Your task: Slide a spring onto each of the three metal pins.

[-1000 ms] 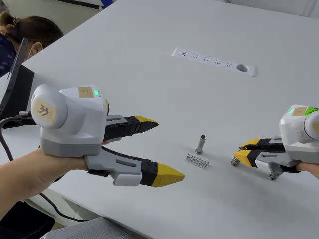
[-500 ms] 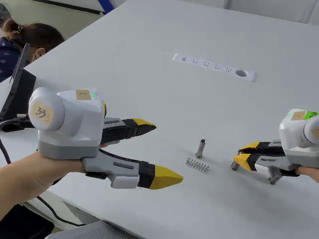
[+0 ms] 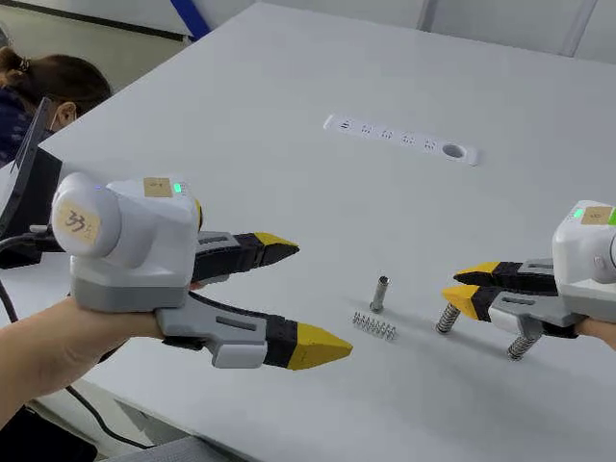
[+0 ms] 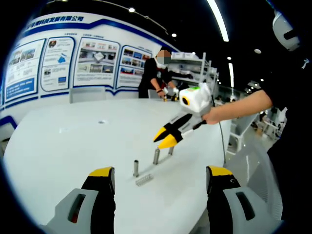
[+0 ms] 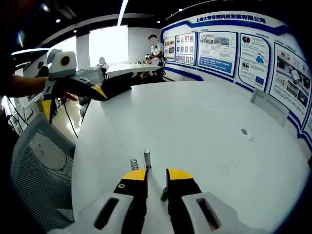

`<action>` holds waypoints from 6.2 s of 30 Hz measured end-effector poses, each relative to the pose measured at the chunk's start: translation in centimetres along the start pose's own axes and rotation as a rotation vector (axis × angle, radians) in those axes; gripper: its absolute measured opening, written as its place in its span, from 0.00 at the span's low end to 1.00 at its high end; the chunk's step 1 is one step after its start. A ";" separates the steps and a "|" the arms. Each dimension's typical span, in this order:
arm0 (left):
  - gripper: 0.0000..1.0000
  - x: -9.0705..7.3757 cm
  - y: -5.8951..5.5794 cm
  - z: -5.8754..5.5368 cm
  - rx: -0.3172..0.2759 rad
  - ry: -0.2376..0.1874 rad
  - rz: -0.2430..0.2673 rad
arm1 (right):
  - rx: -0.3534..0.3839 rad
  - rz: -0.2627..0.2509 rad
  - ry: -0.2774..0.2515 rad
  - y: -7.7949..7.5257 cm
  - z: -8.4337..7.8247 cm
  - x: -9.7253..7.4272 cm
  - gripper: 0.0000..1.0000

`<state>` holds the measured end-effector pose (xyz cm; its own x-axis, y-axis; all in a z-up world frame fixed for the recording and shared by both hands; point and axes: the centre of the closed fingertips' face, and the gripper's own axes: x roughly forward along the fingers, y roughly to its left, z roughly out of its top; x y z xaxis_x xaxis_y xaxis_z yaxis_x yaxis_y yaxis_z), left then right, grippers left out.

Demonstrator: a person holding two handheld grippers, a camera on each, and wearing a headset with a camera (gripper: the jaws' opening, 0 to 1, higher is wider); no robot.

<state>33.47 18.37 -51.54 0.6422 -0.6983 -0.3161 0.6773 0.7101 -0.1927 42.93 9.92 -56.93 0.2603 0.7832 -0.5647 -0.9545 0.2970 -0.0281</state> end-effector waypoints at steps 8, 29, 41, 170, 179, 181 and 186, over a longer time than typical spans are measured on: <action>0.78 -0.4 0.4 -0.3 -0.004 0.008 0.010 | -0.057 0.104 0.034 4.1 -0.9 2.9 0.16; 0.79 -1.9 1.9 -1.5 -0.013 0.046 0.037 | -0.097 0.081 0.204 3.8 -5.3 8.0 0.18; 0.78 -1.4 1.6 -2.2 -0.026 0.064 0.022 | -0.056 0.113 0.210 4.1 -5.9 8.1 0.15; 0.10 4.0 -6.2 0.1 0.288 0.148 -0.237 | -0.157 0.409 -0.186 11.9 7.8 -5.8 0.11; 0.10 4.6 -6.4 0.0 0.274 0.150 -0.239 | -0.148 0.418 -0.199 12.4 8.4 -5.5 0.11; 0.10 4.7 -6.3 0.1 0.265 0.144 -0.237 | -0.141 0.416 -0.202 12.3 8.6 -5.4 0.11; 0.10 5.1 -6.4 0.2 0.263 0.143 -0.238 | -0.138 0.417 -0.194 12.3 8.9 -5.1 0.11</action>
<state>32.48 10.25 -51.77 0.4115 -0.8080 -0.4216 0.8825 0.4689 -0.0372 31.12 14.44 -47.06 -0.1390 0.9114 -0.3874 -0.9903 -0.1292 0.0513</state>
